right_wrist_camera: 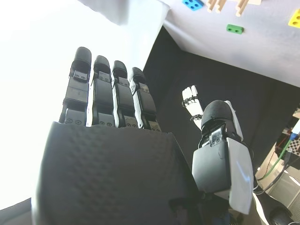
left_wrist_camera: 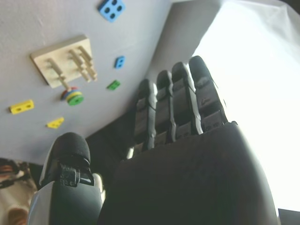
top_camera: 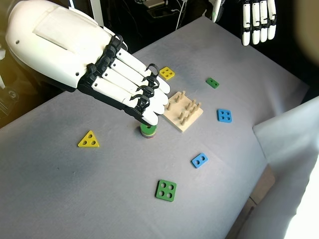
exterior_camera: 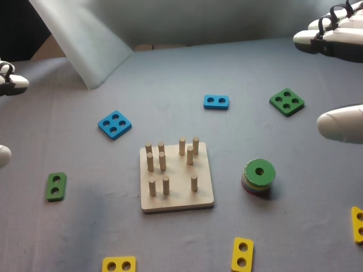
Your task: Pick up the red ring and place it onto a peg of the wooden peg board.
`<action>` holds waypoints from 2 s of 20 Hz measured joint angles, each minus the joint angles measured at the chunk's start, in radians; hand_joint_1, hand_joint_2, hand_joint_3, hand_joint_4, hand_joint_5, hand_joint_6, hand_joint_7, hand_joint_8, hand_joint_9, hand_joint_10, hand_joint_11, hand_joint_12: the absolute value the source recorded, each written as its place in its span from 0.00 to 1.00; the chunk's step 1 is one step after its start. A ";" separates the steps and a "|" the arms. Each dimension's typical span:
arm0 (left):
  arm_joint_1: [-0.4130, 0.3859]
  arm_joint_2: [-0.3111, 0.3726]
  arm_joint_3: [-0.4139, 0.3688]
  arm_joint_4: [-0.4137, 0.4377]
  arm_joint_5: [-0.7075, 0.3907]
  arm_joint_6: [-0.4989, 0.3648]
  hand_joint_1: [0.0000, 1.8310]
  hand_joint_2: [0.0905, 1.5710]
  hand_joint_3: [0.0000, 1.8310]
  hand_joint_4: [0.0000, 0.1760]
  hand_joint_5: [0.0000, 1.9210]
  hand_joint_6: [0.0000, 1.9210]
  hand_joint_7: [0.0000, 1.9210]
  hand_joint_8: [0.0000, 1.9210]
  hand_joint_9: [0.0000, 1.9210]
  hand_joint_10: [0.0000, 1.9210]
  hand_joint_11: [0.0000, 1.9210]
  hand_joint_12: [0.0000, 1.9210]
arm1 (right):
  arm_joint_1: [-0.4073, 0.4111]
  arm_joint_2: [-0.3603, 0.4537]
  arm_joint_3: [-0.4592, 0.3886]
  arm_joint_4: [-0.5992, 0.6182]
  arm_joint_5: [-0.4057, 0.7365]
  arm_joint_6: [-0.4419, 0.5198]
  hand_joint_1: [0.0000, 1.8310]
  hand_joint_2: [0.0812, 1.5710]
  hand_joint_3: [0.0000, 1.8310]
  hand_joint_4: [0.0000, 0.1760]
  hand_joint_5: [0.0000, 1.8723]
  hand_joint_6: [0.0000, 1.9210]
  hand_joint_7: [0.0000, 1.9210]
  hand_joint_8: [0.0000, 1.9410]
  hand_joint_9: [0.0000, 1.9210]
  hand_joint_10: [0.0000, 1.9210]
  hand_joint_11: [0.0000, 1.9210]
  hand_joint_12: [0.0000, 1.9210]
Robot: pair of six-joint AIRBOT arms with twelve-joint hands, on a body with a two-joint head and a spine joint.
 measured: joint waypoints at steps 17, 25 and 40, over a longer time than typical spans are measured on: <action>0.005 -0.008 0.027 0.000 0.005 0.000 0.00 0.79 0.00 0.00 0.13 0.00 0.11 0.00 0.08 0.00 0.00 0.19 | -0.071 -0.215 0.130 0.008 -0.089 0.026 0.03 0.45 0.00 0.88 0.30 0.04 0.02 0.00 0.00 0.00 0.00 0.00; 0.008 -0.020 0.021 0.000 0.014 0.000 0.00 0.79 0.00 0.00 0.14 0.00 0.13 0.00 0.10 0.00 0.00 0.22 | -0.069 -0.304 0.143 -0.056 -0.137 0.029 0.28 0.47 0.00 1.00 0.37 0.02 0.01 0.00 0.00 0.00 0.00 0.00; 0.008 -0.019 0.046 0.000 0.010 0.000 0.00 0.79 0.00 0.00 0.16 0.00 0.14 0.00 0.10 0.00 0.00 0.23 | -0.139 -0.490 0.218 -0.096 -0.250 0.032 0.46 0.52 0.01 0.92 0.40 0.02 0.05 0.01 0.00 0.00 0.00 0.00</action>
